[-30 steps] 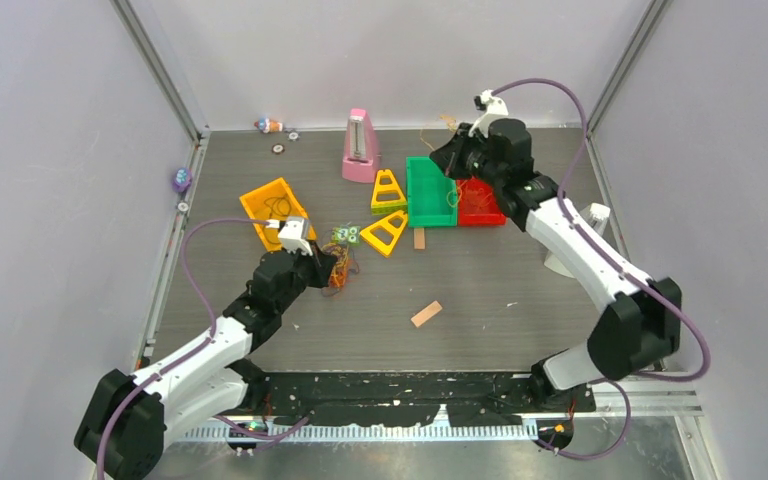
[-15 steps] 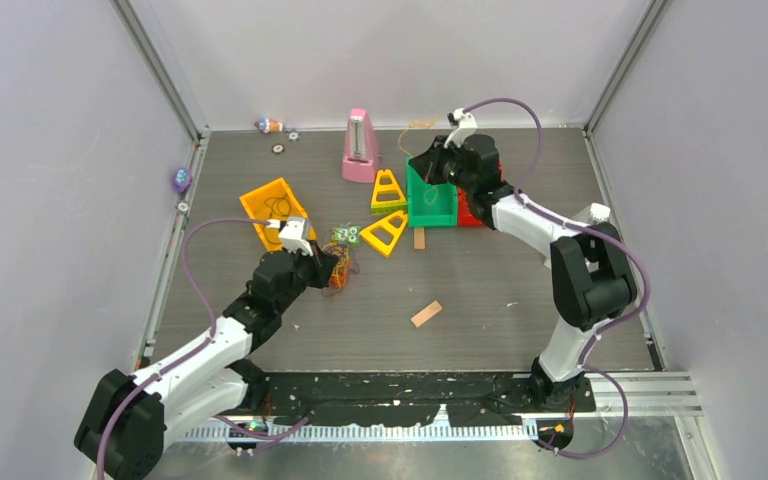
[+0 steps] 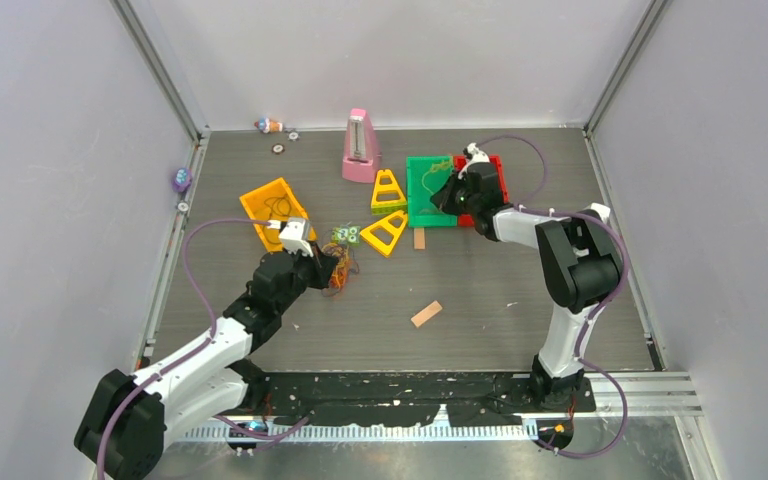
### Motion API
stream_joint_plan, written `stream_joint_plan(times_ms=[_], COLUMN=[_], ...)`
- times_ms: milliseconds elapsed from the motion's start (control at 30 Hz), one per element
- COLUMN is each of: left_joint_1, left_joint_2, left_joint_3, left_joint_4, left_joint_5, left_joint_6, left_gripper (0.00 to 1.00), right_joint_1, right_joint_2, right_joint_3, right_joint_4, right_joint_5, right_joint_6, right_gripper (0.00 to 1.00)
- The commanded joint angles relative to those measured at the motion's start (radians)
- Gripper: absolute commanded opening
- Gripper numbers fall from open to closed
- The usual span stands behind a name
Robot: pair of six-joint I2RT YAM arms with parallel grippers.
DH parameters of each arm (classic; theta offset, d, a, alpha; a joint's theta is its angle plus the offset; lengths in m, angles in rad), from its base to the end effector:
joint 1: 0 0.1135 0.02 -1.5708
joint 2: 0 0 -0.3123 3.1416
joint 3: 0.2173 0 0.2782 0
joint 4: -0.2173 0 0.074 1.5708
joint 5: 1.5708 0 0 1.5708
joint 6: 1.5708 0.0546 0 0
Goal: Untangle the cables
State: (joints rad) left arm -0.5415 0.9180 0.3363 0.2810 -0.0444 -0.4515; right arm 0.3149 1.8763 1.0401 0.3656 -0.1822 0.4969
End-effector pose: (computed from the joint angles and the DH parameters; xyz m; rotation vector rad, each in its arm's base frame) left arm 0.1838 -0.1077 0.2244 0.0550 1.9209 -0.6369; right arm 0.4289 0.1501 0.1920 0.0737 2.1032 0.6851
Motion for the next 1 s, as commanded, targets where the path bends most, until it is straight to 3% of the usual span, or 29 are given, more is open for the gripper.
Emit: stream_joint_plan(times_ms=[0, 200, 333, 433, 500, 567, 733, 867, 967], left_joint_1=[-0.004, -0.003, -0.005, -0.004, -0.004, -0.004, -0.010, -0.018, -0.020], left_joint_2=[-0.009, -0.006, -0.004, 0.001, 0.003, 0.007, 0.025, 0.030, 0.028], left_joint_3=[0.000, 0.001, 0.001, 0.003, 0.004, 0.006, 0.006, 0.013, 0.013], left_joint_4=[0.063, 0.063, 0.063, 0.061, 0.061, 0.062, 0.086, 0.092, 0.093], left_joint_5=[0.019, 0.017, 0.014, 0.017, 0.021, 0.030, 0.089, 0.111, 0.121], left_joint_6=[0.013, 0.015, 0.019, 0.020, 0.022, 0.022, 0.013, 0.017, 0.020], left_gripper=[0.00, 0.00, 0.00, 0.00, 0.00, 0.00, 0.00, 0.00, 0.00], right_joint_1=[0.003, 0.003, 0.005, 0.012, 0.025, 0.033, 0.035, 0.037, 0.037], right_joint_2=[-0.027, 0.002, 0.044, 0.053, 0.025, -0.016, -0.132, -0.245, -0.318], right_joint_3=[-0.009, 0.025, 0.162, 0.232, 0.243, 0.241, 0.212, 0.155, 0.115], right_joint_4=[-0.146, -0.215, -0.309, -0.406, -0.428, -0.445, -0.489, -0.503, -0.523], right_joint_5=[0.123, 0.120, 0.120, 0.127, 0.140, 0.166, 0.166, 0.162, 0.140], right_joint_6=[0.013, -0.011, -0.041, -0.066, -0.086, -0.107, -0.143, -0.170, -0.195], right_gripper=[0.05, 0.05, 0.07, 0.36, 0.49, 0.55, 0.59, 0.70, 0.71])
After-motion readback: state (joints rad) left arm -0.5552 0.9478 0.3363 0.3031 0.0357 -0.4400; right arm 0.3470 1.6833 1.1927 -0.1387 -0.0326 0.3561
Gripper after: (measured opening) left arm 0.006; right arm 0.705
